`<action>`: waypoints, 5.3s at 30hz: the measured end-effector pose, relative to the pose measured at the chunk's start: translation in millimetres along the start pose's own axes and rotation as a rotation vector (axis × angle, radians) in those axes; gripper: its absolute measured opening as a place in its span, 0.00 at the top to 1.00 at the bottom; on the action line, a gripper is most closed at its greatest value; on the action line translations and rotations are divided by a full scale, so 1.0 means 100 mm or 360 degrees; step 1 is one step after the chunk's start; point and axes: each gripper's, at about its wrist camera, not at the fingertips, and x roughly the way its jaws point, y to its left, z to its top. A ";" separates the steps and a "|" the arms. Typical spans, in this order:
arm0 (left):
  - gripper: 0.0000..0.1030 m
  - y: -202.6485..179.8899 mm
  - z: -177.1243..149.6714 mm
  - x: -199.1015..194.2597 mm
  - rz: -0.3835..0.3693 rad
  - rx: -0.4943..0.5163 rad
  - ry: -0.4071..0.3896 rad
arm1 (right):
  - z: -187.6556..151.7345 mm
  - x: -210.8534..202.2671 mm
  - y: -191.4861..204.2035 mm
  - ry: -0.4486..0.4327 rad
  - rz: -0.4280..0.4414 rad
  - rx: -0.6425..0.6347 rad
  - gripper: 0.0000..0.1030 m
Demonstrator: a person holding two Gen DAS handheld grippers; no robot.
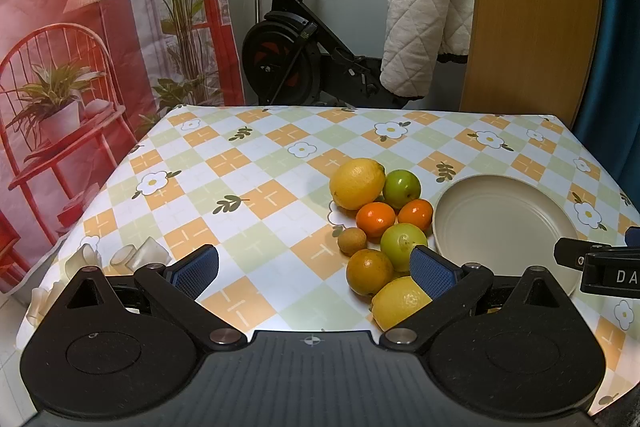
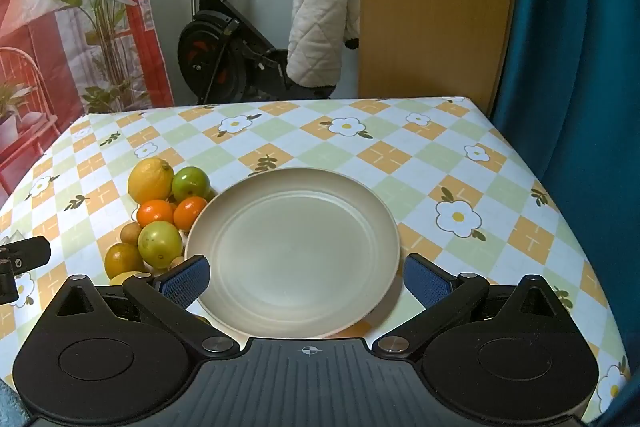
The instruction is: Organize fruits
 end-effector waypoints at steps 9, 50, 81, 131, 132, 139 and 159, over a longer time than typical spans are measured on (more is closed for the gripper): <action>0.00 -0.01 0.00 0.00 -0.0001 0.0000 0.0000 | -0.01 0.00 0.00 -0.0001 0.0001 -0.0001 0.00; 0.00 -0.04 -0.02 0.01 -0.0008 0.0002 0.0001 | -0.02 0.02 0.00 -0.0002 -0.0001 0.0000 0.00; 0.01 0.15 -0.04 0.06 -0.0115 -0.0134 -0.0024 | -0.13 0.02 0.12 -0.0201 0.0082 -0.0151 0.00; 0.28 0.23 -0.21 0.32 -0.0376 -0.0203 0.0111 | -0.46 0.16 0.55 -0.0019 0.0486 -0.0562 0.18; 0.32 0.25 -0.21 0.33 -0.0388 -0.0214 0.0113 | -0.46 0.17 0.59 -0.0031 0.0498 -0.0600 0.20; 0.45 0.25 -0.24 0.40 -0.0480 -0.0204 0.0122 | -0.43 0.21 0.81 -0.0089 0.0571 -0.0756 0.29; 0.50 0.17 -0.37 0.70 -0.0740 -0.0232 0.0233 | -0.51 0.52 0.90 -0.0004 0.0641 -0.0768 0.42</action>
